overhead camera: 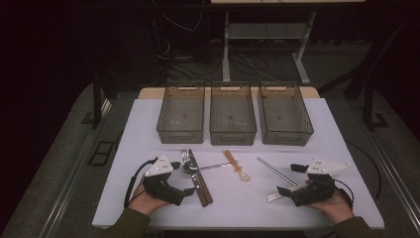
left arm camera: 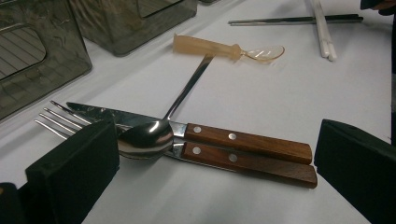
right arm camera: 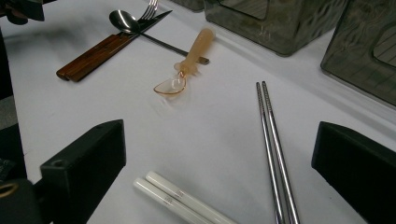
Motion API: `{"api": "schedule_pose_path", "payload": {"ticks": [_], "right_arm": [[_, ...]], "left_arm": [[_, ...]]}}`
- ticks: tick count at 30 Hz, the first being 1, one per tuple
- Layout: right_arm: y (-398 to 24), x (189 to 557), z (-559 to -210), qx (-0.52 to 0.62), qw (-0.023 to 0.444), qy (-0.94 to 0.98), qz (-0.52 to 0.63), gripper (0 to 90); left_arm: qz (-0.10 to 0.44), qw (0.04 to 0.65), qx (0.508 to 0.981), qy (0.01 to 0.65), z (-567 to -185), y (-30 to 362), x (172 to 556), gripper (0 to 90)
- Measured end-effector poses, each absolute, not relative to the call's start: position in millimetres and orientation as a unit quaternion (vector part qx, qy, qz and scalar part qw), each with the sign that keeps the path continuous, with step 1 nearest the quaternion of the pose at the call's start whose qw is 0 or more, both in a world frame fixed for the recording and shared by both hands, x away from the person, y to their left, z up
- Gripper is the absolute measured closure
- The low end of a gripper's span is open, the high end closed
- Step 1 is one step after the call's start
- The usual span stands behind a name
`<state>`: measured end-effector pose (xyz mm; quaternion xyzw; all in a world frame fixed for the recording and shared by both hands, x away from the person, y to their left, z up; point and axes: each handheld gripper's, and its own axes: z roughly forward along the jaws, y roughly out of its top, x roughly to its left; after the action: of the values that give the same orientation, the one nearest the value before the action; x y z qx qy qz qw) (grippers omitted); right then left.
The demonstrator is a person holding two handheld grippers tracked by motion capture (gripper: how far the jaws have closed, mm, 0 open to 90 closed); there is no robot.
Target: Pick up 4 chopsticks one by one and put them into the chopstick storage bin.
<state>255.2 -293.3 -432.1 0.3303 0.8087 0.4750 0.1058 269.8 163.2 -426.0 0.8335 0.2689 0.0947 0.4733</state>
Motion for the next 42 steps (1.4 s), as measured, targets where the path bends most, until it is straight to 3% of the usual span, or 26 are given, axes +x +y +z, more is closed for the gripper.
{"api": "schedule_pose_path", "payload": {"ticks": [9, 12, 32, 42], "right_arm": [[-296.1, 255.5, -430.3, 0.334, 0.09, 0.813, 0.469, 3.4], [-296.9, 254.2, -429.3, 0.329, 0.086, 0.818, 0.463, 7.3], [-297.0, 245.1, -426.2, 0.277, 0.036, 0.854, 0.439, 68.5], [-293.6, 243.4, -429.9, 0.251, 0.013, 0.868, 0.428, 88.8]], "left_arm": [[0.089, 0.475, 0.833, 0.269, -425.7, 161.9, 269.5, 0.0], [0.089, 0.476, 0.832, 0.268, -425.0, 162.3, 268.9, 0.0], [0.088, 0.476, 0.835, 0.261, -424.4, 162.3, 266.7, 0.0], [0.087, 0.479, 0.833, 0.261, -424.2, 162.8, 266.7, 0.0]]}}
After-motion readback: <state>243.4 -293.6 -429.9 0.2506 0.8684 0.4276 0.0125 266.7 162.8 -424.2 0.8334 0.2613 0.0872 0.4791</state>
